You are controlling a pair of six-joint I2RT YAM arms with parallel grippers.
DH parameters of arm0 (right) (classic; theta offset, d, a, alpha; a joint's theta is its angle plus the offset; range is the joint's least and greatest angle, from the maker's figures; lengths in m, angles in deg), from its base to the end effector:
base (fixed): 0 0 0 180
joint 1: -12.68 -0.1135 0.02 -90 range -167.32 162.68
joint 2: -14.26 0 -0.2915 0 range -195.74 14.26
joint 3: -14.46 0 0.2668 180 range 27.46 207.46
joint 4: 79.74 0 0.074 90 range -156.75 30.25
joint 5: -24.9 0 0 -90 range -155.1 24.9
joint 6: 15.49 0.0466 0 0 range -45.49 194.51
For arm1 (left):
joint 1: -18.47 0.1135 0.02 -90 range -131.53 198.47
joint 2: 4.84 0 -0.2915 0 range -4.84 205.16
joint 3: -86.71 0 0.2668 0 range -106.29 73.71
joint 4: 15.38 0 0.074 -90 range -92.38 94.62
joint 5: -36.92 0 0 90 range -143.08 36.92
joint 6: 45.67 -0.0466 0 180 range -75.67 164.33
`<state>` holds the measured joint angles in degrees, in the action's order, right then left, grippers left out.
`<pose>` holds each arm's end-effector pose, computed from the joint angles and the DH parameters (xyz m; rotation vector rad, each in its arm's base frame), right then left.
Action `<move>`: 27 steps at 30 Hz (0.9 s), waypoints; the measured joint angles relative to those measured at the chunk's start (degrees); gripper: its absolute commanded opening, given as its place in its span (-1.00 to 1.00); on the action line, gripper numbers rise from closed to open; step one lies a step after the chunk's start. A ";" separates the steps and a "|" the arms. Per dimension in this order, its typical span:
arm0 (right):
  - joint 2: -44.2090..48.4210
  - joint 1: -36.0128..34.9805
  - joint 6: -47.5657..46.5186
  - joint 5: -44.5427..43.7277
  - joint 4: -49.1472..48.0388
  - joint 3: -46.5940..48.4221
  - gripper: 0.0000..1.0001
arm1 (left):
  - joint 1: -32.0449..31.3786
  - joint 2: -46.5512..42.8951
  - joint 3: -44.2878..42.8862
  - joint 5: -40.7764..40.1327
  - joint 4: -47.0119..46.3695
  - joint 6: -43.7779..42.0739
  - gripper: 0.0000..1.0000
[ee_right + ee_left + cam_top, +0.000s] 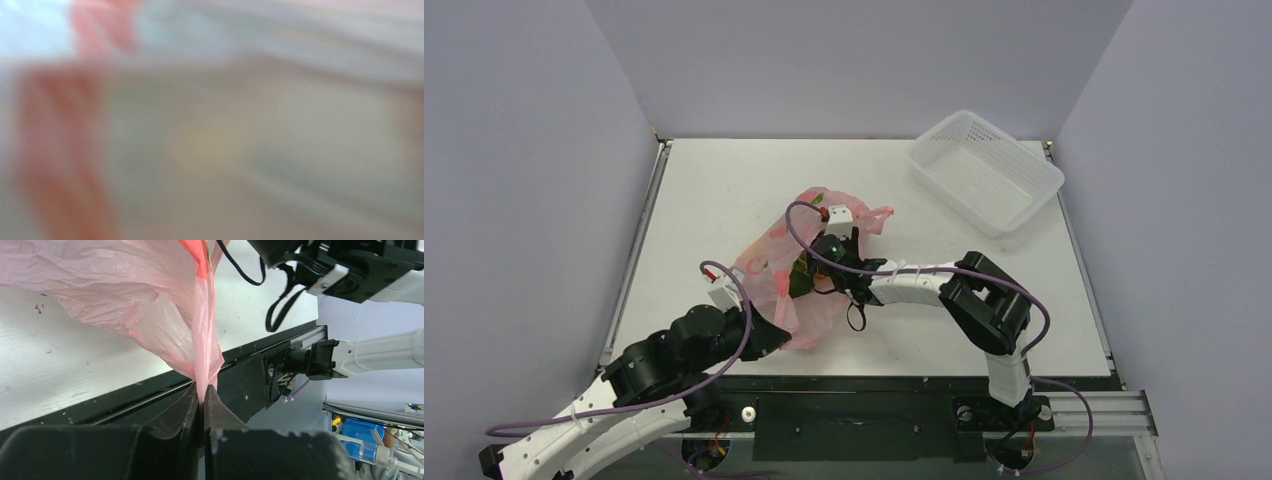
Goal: Take the fake fruits out of the plastic bag
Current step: Take out the fake fruit from the plastic bag.
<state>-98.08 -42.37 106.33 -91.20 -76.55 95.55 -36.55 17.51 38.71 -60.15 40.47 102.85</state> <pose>0.2771 0.3607 0.1792 -0.1728 2.1236 0.4100 0.0591 -0.0744 0.2794 -0.1504 2.2736 -1.0182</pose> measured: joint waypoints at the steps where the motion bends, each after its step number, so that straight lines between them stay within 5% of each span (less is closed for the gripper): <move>1: 0.87 -0.04 -0.11 0.09 0.02 -0.83 -0.85 | 0.00 0.00 0.00 -0.02 0.00 0.00 -1.00; 13: 17.90 -2.47 -2.89 0.28 0.00 -7.23 -1.00 | 0.00 0.55 1.01 -0.02 -0.46 -0.02 -1.00; 27: 44.59 -3.08 -5.57 13.05 -2.45 -23.02 -1.00 | -0.02 1.36 1.33 -0.13 -2.38 -0.46 -1.00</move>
<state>-53.49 -45.45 100.75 -78.15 -79.00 72.54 -36.58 18.86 40.04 -60.28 38.09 102.39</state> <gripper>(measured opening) 0.608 0.010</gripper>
